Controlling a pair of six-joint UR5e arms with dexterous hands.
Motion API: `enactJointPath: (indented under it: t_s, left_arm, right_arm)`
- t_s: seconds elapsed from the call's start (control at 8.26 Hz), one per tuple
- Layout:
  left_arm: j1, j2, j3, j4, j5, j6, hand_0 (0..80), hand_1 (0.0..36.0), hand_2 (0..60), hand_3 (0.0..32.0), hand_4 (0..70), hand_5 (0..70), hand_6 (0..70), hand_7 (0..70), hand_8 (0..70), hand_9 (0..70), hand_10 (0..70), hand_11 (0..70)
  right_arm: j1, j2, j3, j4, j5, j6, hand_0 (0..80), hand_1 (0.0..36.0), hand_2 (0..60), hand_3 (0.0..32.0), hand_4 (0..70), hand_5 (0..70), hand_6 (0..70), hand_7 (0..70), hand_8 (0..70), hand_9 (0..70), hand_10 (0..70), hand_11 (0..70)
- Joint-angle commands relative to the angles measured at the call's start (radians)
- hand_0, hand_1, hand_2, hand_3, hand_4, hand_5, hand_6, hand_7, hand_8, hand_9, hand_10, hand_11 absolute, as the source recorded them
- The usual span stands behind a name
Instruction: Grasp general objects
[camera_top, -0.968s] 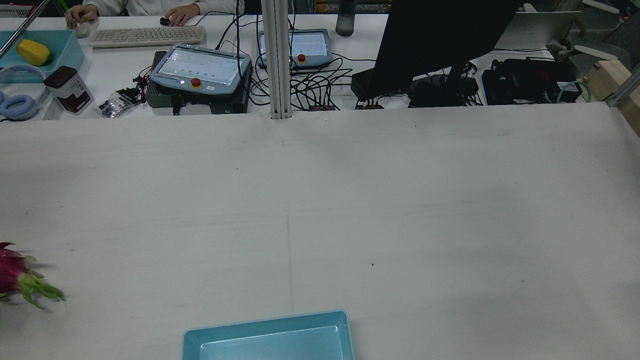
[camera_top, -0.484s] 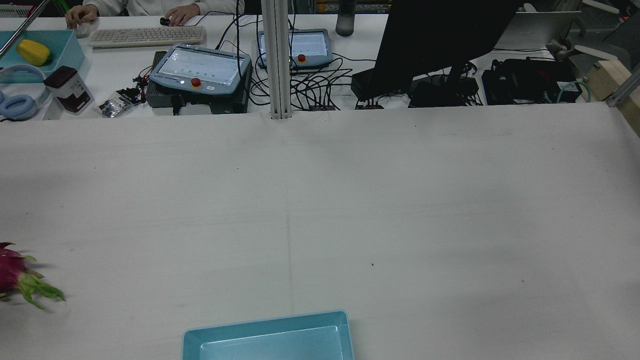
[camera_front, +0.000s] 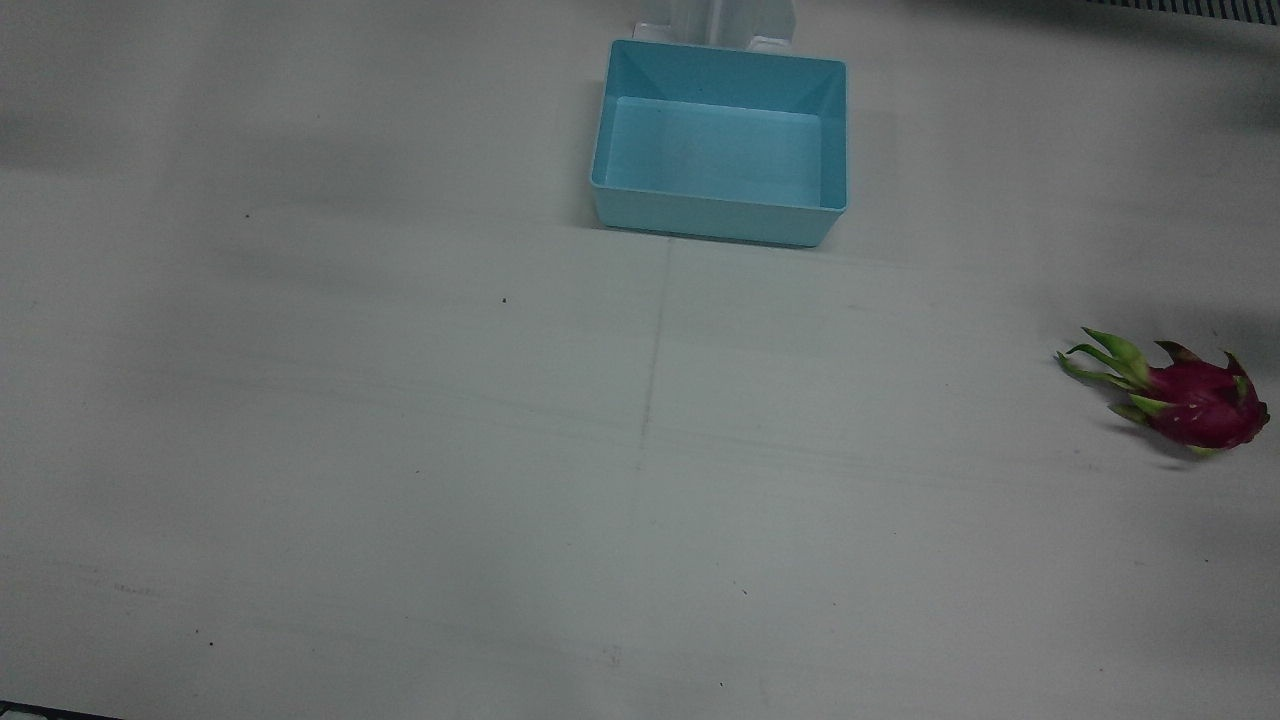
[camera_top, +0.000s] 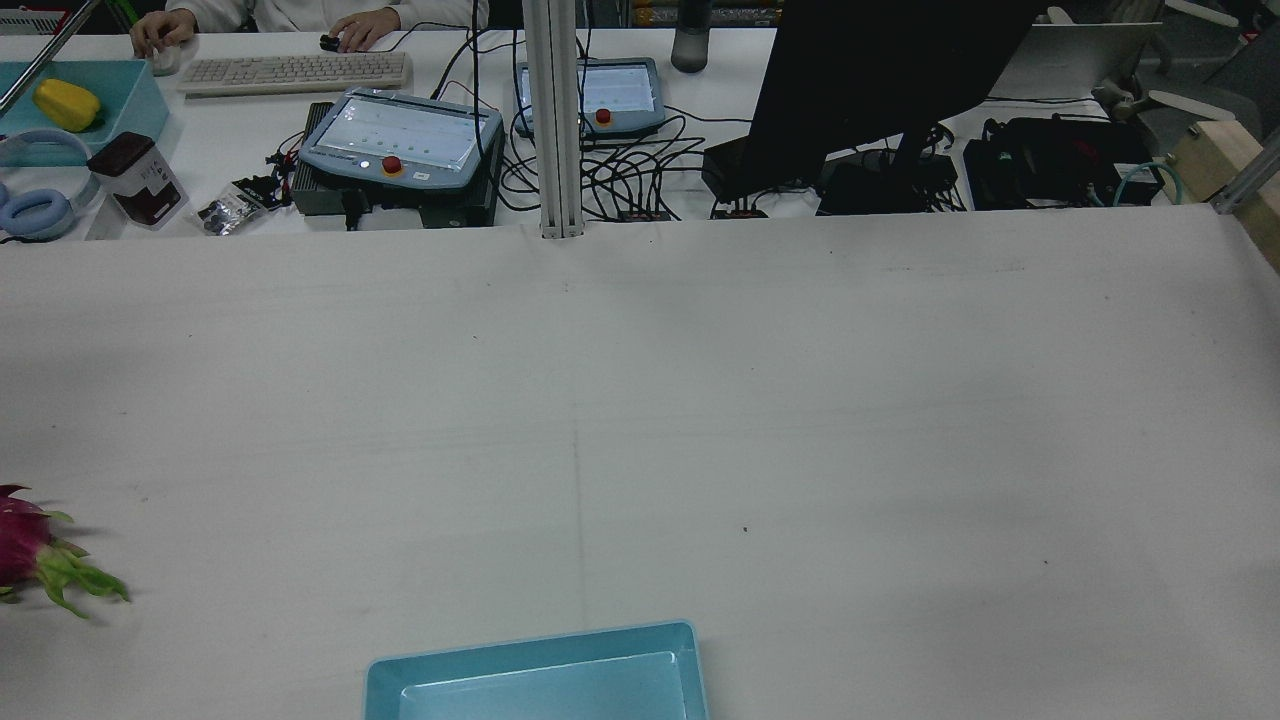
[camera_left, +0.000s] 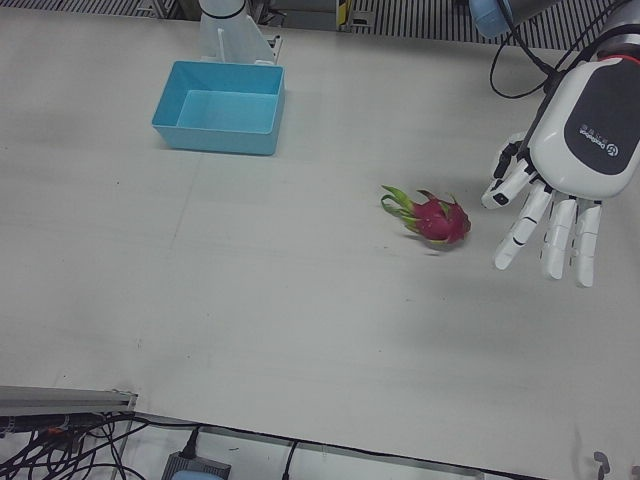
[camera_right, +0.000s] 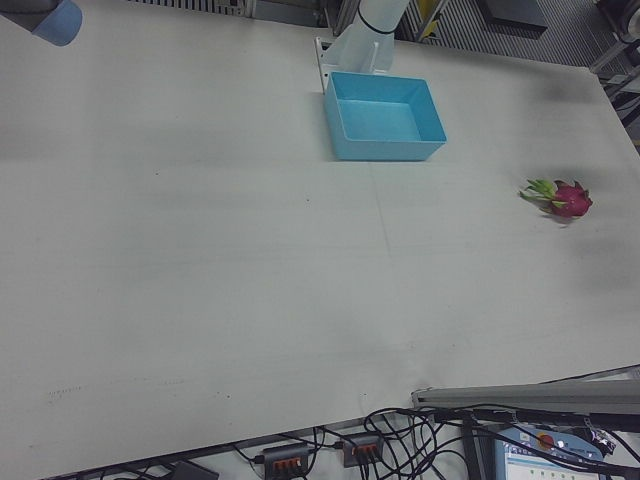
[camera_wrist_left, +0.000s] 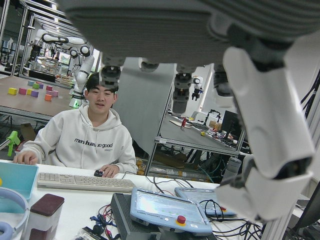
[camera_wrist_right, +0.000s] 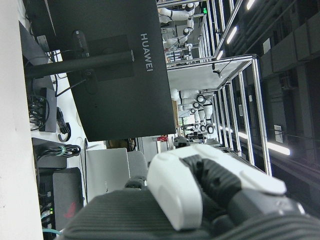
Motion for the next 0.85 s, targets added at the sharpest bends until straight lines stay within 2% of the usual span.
enactJointPath:
  t_s: [0.0, 0.24, 0.36, 0.48, 0.61, 0.73]
  left_arm:
    - [0.001, 0.001, 0.000, -0.004, -0.003, -0.002, 45.7, 36.0, 60.0, 0.0, 1.5, 70.0, 25.6, 70.0, 15.5, 34.5, 31.2, 46.9]
    - [0.001, 0.012, 0.000, -0.014, 0.015, -0.009, 43.5, 34.6, 60.0, 0.0, 6.1, 70.0, 31.8, 70.0, 23.2, 44.1, 36.5, 53.4]
    - [0.004, 0.021, 0.000, -0.033, 0.038, -0.032, 43.6, 34.1, 60.0, 0.0, 8.2, 70.0, 32.1, 70.0, 24.1, 44.7, 37.8, 54.9]
    - [0.008, 0.022, 0.000, -0.031, 0.054, -0.038, 44.3, 33.4, 60.0, 0.0, 7.5, 70.0, 29.1, 70.0, 21.3, 40.8, 35.7, 52.2]
    - [0.030, 0.024, 0.001, -0.015, 0.075, -0.039, 50.1, 21.6, 29.3, 3.6, 7.4, 7.5, 6.7, 29.6, 1.9, 6.8, 19.1, 29.9]
    - [0.033, 0.029, 0.000, 0.007, 0.106, -0.039, 51.2, 18.0, 3.0, 25.4, 0.0, 0.0, 0.0, 0.0, 0.0, 0.0, 0.4, 1.8]
  right_arm:
    - [0.000, 0.000, 0.000, 0.000, 0.000, 0.000, 0.0, 0.0, 0.0, 0.0, 0.0, 0.0, 0.0, 0.0, 0.0, 0.0, 0.0, 0.0]
    - [0.000, 0.000, 0.000, 0.000, 0.000, 0.000, 0.0, 0.0, 0.0, 0.0, 0.0, 0.0, 0.0, 0.0, 0.0, 0.0, 0.0, 0.0]
    - [0.000, 0.000, -0.001, 0.000, 0.000, 0.000, 0.0, 0.0, 0.0, 0.0, 0.0, 0.0, 0.0, 0.0, 0.0, 0.0, 0.0, 0.0]
    - [0.000, 0.000, 0.000, 0.000, 0.000, 0.000, 0.0, 0.0, 0.0, 0.0, 0.0, 0.0, 0.0, 0.0, 0.0, 0.0, 0.0, 0.0]
    - [0.000, 0.000, 0.000, 0.000, 0.000, 0.000, 0.0, 0.0, 0.0, 0.0, 0.0, 0.0, 0.0, 0.0, 0.0, 0.0, 0.0, 0.0]
    - [0.000, 0.000, 0.000, 0.000, 0.000, 0.000, 0.0, 0.0, 0.0, 0.0, 0.0, 0.0, 0.0, 0.0, 0.0, 0.0, 0.0, 0.0]
